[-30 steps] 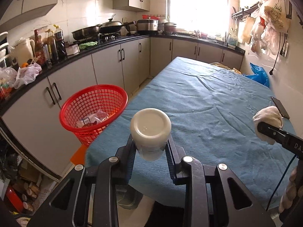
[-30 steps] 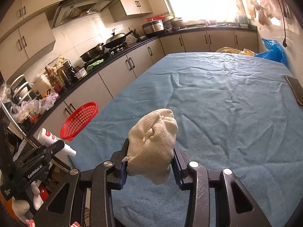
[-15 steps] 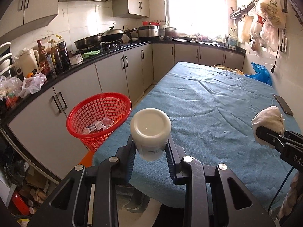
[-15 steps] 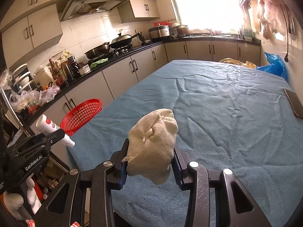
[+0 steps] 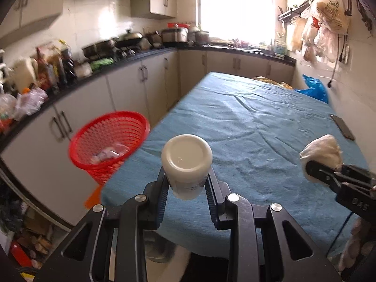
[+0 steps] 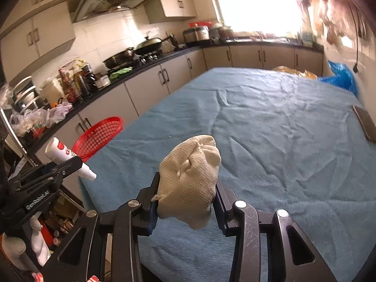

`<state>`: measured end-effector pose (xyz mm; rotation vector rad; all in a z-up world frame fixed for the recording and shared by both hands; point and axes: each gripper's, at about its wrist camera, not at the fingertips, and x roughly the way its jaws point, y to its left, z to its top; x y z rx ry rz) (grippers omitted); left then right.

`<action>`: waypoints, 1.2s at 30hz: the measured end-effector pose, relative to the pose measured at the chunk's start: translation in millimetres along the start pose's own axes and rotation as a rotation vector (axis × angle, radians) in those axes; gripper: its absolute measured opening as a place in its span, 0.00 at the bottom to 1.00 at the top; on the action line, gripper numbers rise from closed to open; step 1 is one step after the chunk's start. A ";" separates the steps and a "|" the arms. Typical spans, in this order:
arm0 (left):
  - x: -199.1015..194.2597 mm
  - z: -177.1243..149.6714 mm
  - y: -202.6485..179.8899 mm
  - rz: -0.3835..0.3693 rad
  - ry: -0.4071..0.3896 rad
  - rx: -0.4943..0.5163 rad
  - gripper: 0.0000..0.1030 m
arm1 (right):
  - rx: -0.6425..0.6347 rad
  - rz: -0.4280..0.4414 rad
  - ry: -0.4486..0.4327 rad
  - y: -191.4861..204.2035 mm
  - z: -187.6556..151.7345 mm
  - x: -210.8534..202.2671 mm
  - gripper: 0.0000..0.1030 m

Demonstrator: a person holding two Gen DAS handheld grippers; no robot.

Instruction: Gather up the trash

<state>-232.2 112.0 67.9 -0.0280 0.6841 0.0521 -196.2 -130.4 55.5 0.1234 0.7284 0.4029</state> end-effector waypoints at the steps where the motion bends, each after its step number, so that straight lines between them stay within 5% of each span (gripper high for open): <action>1: 4.1 0.9 0.1 -0.027 0.014 -0.007 0.28 | 0.016 -0.003 0.010 -5.3 -0.5 3.0 0.42; 9: 58.4 7.3 -4.8 -0.227 0.153 -0.064 0.28 | 0.176 -0.009 0.050 -50.7 -8.0 10.3 0.55; 19: 86.5 6.4 -6.5 -0.259 0.212 -0.068 0.31 | 0.318 -0.001 0.032 -79.9 -15.8 20.5 0.70; 24: 82.8 14.8 -0.5 -0.254 0.170 -0.055 0.53 | 0.341 0.007 0.005 -81.8 -19.0 21.4 0.75; 36: 126.6 46.4 -15.6 -0.233 0.213 -0.033 0.56 | 0.277 -0.064 0.029 -62.3 -16.8 28.3 0.78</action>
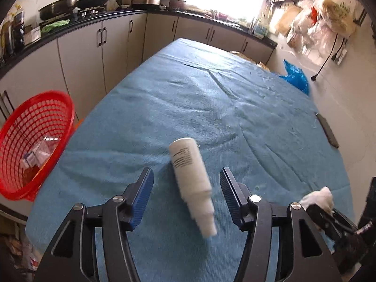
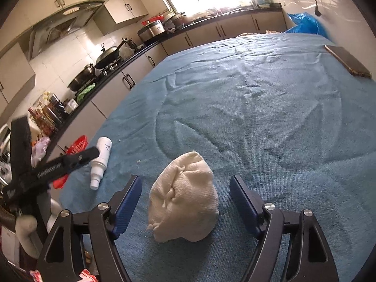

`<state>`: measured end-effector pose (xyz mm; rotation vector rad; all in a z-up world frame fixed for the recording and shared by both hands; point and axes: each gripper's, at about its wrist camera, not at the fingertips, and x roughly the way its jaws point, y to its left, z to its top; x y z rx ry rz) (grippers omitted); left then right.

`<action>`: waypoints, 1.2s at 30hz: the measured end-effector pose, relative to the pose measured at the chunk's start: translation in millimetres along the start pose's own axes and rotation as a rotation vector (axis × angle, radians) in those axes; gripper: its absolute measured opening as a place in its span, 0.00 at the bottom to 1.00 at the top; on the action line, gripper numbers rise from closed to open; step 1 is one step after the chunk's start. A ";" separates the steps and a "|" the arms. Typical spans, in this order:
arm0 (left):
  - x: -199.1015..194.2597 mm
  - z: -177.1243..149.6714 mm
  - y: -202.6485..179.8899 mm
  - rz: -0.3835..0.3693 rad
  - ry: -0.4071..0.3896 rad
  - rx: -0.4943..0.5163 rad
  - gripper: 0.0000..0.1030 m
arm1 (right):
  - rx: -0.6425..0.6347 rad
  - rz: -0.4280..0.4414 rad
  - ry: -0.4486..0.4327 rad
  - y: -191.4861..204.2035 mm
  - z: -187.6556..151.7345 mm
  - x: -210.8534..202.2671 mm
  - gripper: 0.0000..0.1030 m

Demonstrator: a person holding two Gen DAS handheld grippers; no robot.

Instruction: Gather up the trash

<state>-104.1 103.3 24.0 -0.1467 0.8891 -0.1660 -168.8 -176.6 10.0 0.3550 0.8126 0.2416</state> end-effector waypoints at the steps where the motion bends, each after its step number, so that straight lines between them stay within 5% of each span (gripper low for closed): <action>1: 5.8 2.4 -4.3 0.002 0.014 0.014 0.56 | -0.012 -0.011 0.001 1.7 -0.7 0.2 0.78; 10: 22.8 3.5 -11.6 -0.059 0.063 0.037 0.56 | -0.023 -0.050 -0.007 1.4 -3.0 -0.3 0.71; 13: 20.3 0.8 -10.1 -0.043 0.063 0.048 0.29 | -0.025 -0.067 -0.011 1.8 -3.7 -0.8 0.66; 15: 16.9 -2.1 -10.1 -0.037 0.069 0.062 0.28 | -0.029 -0.073 -0.014 2.4 -4.0 -0.8 0.48; 18: 7.4 -9.1 -9.7 -0.026 0.061 0.073 0.28 | -0.019 -0.061 -0.023 -0.1 -6.1 -3.1 0.41; 30: -70.8 -42.9 -24.8 0.055 -0.137 0.081 0.28 | 0.000 -0.007 -0.061 5.9 -13.3 -22.1 0.39; 36: -88.6 -51.6 -22.4 0.076 -0.168 0.064 0.28 | -0.045 0.016 -0.073 20.3 -17.9 -31.3 0.39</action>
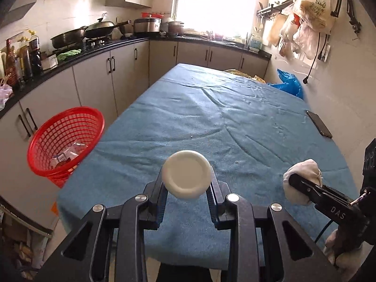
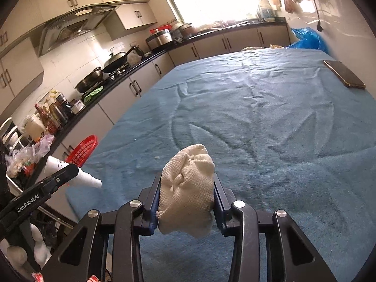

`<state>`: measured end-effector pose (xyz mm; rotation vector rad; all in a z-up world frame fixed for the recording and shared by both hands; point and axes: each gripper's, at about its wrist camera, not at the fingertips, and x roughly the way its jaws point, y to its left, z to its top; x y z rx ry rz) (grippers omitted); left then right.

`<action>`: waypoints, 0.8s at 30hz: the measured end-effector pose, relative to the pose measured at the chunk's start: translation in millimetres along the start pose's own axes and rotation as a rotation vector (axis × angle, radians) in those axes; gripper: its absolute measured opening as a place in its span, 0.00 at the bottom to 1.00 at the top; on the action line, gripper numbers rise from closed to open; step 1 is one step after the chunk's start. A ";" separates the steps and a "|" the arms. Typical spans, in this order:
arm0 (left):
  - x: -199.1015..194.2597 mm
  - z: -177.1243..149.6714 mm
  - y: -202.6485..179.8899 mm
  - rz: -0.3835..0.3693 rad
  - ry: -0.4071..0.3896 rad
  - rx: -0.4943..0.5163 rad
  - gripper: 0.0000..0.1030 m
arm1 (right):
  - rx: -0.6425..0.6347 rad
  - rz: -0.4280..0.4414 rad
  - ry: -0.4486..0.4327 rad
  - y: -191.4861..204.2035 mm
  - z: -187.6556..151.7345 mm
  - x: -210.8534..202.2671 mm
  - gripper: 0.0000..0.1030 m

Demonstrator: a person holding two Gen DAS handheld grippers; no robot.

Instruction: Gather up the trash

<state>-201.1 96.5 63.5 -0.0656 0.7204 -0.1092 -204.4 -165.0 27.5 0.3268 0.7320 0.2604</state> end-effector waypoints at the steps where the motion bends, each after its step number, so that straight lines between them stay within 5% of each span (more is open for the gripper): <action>1: -3.0 -0.1 2.8 0.006 -0.005 -0.003 0.28 | -0.007 0.006 -0.002 2.8 -0.6 -1.0 0.39; 18: -26.3 -8.5 45.4 -0.018 -0.049 -0.123 0.28 | -0.174 0.050 -0.018 58.0 -3.7 -10.4 0.39; 24: -34.4 -8.0 61.6 0.031 -0.071 -0.126 0.28 | -0.228 0.091 -0.006 83.6 7.0 -8.4 0.40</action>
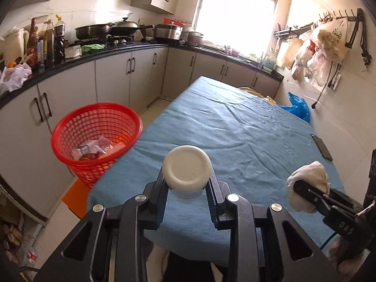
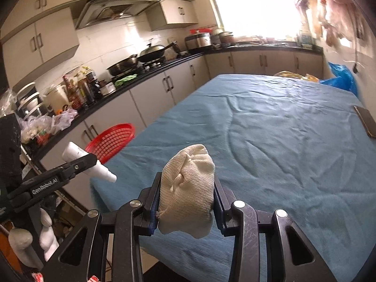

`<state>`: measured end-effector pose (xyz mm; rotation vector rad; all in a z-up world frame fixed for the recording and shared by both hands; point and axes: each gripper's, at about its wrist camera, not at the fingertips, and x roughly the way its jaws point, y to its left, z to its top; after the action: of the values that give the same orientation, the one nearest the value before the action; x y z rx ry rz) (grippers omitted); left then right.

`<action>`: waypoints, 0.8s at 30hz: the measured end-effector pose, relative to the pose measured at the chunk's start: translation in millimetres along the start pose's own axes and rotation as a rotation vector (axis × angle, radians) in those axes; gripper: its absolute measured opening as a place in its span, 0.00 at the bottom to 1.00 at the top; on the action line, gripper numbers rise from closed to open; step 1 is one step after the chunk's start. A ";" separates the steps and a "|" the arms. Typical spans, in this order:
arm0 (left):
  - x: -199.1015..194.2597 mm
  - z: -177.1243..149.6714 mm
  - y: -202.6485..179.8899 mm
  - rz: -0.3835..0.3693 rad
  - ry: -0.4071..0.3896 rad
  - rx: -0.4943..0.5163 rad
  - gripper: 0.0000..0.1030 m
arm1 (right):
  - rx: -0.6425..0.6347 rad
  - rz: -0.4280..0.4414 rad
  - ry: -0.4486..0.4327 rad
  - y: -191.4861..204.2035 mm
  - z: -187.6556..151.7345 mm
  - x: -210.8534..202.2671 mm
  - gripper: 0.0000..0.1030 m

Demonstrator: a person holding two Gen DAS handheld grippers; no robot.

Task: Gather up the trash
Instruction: 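Carry the bottle and cloth bundle with both tools over the red wastebasket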

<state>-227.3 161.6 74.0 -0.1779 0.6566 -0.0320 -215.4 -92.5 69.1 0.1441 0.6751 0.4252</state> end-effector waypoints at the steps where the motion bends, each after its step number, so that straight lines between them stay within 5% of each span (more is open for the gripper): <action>1: -0.3 1.0 2.0 0.014 -0.003 0.003 0.28 | -0.007 0.010 0.006 2.9 2.1 2.5 0.40; 13: -10.1 6.4 49.5 0.203 -0.018 -0.023 0.28 | -0.105 0.080 0.064 48.8 6.9 34.9 0.40; 24: -4.8 0.4 69.1 0.262 0.009 -0.034 0.28 | -0.113 0.090 0.091 55.6 9.8 51.5 0.40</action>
<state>-232.6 230.0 65.2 -0.1231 0.6853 0.2309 -191.8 -20.2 61.9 0.0481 0.7341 0.5575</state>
